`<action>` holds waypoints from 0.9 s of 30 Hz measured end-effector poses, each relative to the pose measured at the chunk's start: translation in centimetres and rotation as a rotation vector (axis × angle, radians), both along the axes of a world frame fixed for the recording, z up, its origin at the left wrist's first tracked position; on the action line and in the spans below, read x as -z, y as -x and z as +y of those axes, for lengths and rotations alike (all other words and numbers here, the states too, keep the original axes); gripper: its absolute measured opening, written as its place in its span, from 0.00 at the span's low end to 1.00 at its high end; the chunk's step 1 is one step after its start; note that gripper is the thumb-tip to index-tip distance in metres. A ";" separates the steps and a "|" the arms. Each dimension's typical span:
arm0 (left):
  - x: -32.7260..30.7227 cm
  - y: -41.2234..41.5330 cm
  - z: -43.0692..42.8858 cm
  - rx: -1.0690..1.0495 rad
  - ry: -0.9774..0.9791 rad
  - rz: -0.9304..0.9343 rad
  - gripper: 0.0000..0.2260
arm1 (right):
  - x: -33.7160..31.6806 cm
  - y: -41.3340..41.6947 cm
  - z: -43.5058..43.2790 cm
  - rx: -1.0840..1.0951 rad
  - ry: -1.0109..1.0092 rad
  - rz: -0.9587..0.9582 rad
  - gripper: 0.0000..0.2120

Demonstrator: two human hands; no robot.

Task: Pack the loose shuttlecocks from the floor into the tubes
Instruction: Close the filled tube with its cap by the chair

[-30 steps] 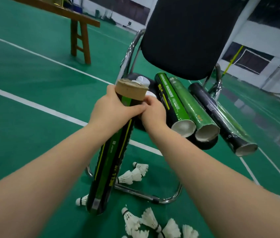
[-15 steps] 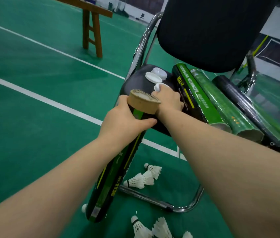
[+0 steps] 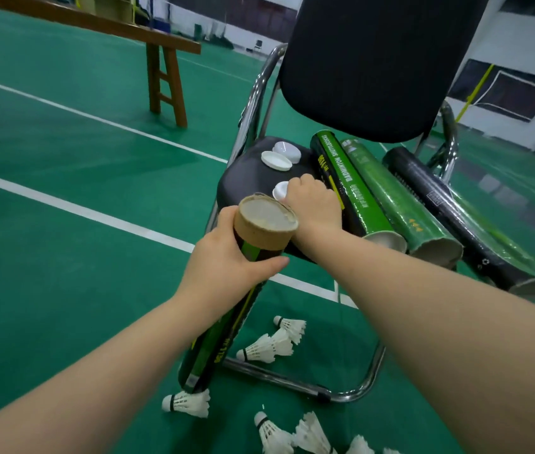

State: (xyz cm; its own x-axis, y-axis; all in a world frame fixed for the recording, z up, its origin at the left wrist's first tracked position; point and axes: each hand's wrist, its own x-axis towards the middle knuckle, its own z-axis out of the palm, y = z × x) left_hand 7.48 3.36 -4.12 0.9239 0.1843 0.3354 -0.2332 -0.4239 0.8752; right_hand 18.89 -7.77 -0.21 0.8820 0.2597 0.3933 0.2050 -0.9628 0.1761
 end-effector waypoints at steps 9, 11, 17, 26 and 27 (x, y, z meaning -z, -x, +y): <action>-0.1 4.7 0.6 0.123 -0.099 -0.039 0.29 | -0.1 3.8 -1.1 -0.064 -0.025 0.141 0.23; -0.2 5.4 0.7 0.130 -0.089 -0.029 0.29 | 0.0 4.0 -0.9 -0.092 0.011 0.124 0.20; -0.5 6.4 0.3 0.136 -0.055 0.003 0.30 | -1.7 6.3 -1.1 -0.186 -0.065 0.039 0.16; -0.5 8.1 -1.0 0.193 -0.080 0.080 0.31 | -4.5 15.8 -3.2 -0.225 -1.285 0.392 0.07; -0.7 8.4 -1.2 0.197 -0.088 0.080 0.31 | -4.1 16.4 -3.4 -0.229 -1.291 0.431 0.07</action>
